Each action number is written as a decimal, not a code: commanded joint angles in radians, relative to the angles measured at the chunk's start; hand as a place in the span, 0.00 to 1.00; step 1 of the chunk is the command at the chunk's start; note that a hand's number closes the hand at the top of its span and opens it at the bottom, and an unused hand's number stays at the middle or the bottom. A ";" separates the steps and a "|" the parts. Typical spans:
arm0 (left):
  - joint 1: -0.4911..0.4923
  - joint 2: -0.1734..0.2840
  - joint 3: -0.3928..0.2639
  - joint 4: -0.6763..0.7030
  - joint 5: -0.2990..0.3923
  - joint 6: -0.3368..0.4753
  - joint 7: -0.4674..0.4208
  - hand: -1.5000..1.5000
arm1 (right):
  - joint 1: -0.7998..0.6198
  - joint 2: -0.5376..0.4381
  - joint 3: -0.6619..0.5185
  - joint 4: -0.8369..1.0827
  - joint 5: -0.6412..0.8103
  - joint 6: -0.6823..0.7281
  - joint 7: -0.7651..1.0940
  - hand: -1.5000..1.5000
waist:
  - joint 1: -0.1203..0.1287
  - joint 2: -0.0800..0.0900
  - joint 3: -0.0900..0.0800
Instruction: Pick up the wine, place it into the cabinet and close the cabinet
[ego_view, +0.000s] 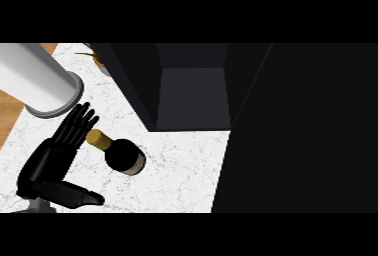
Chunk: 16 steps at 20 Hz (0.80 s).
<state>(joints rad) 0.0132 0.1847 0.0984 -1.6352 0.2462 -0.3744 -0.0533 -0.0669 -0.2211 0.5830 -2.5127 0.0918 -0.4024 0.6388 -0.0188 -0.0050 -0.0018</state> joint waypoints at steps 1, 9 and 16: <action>-0.055 0.028 0.024 0.150 -0.041 -0.045 -0.099 0.00 | 0.002 -0.020 0.018 -0.167 0.123 -0.016 0.092 0.00 | 0.000 0.002 0.000; -0.097 0.017 0.025 0.388 -0.110 -0.063 -0.230 0.00 | 0.038 -0.057 0.006 -0.187 0.075 -0.036 0.053 0.00 | -0.003 0.003 0.000; -0.119 0.014 0.035 0.513 -0.184 -0.025 -0.359 0.00 | 0.001 -0.067 0.034 -0.172 0.113 -0.060 0.060 0.00 | 0.001 0.002 0.000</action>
<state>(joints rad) -0.0892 0.2005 0.1271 -1.2095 0.1081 -0.4217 -0.3336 -0.0790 -0.2674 0.6080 -2.5099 0.0984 -0.4590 0.6219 -0.0182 -0.0029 -0.0015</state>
